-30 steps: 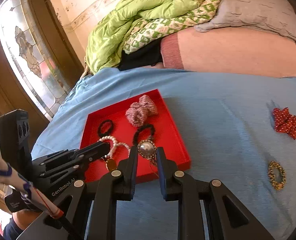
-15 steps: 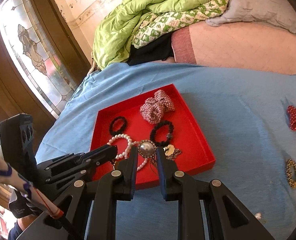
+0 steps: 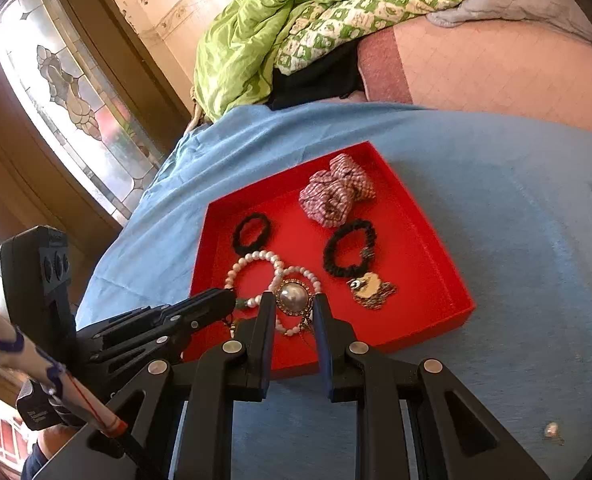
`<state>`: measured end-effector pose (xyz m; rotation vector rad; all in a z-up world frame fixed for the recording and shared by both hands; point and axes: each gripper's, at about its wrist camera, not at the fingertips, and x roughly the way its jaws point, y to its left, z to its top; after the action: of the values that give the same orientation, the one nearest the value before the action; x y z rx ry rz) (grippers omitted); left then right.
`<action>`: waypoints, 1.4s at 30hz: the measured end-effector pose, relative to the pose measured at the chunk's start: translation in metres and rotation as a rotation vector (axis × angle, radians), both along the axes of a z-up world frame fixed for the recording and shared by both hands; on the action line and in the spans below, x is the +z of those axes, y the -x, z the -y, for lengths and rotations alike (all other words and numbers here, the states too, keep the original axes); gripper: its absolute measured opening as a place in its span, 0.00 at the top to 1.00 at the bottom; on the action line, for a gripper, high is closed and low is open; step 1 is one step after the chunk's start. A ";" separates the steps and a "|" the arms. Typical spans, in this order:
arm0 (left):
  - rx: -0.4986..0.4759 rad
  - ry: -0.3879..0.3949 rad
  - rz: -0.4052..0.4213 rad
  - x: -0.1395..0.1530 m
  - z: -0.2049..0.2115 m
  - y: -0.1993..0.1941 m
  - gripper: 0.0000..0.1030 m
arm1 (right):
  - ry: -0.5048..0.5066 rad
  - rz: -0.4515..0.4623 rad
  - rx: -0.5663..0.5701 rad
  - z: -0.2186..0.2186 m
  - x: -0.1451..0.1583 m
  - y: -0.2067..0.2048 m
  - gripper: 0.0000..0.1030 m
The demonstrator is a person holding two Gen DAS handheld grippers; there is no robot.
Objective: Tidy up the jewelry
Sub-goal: 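Carry the gold-coin pendant and pearl brooch over the red tray with both tools, then lower the pendant and brooch into the red tray and open both tools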
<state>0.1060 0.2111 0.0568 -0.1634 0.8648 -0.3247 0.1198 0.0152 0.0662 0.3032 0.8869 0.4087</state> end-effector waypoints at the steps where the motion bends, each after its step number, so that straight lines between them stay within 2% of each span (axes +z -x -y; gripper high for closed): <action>1: -0.001 -0.001 -0.007 -0.002 0.000 0.000 0.92 | -0.002 0.003 0.006 -0.002 0.000 0.000 0.80; 4: -0.005 -0.009 -0.016 -0.005 0.002 0.000 0.92 | 0.028 0.006 0.018 -0.008 -0.004 0.000 0.80; 7: -0.008 -0.012 -0.022 -0.006 0.004 0.000 0.92 | 0.053 -0.027 0.012 -0.007 -0.015 -0.004 0.80; 15: -0.006 -0.039 -0.043 -0.013 0.007 0.000 0.92 | 0.178 -0.042 0.007 -0.010 -0.033 -0.007 0.80; 33: -0.001 -0.085 -0.093 -0.024 0.012 -0.003 0.92 | 0.228 -0.020 0.019 -0.016 -0.036 -0.007 0.79; 42: -0.009 -0.082 -0.097 -0.023 0.008 -0.006 0.92 | 0.231 -0.073 0.033 -0.018 -0.035 -0.006 0.79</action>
<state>0.1122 0.2033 0.0338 -0.0996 0.9732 -0.2904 0.1260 0.0327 0.0312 0.0913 1.0015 0.3238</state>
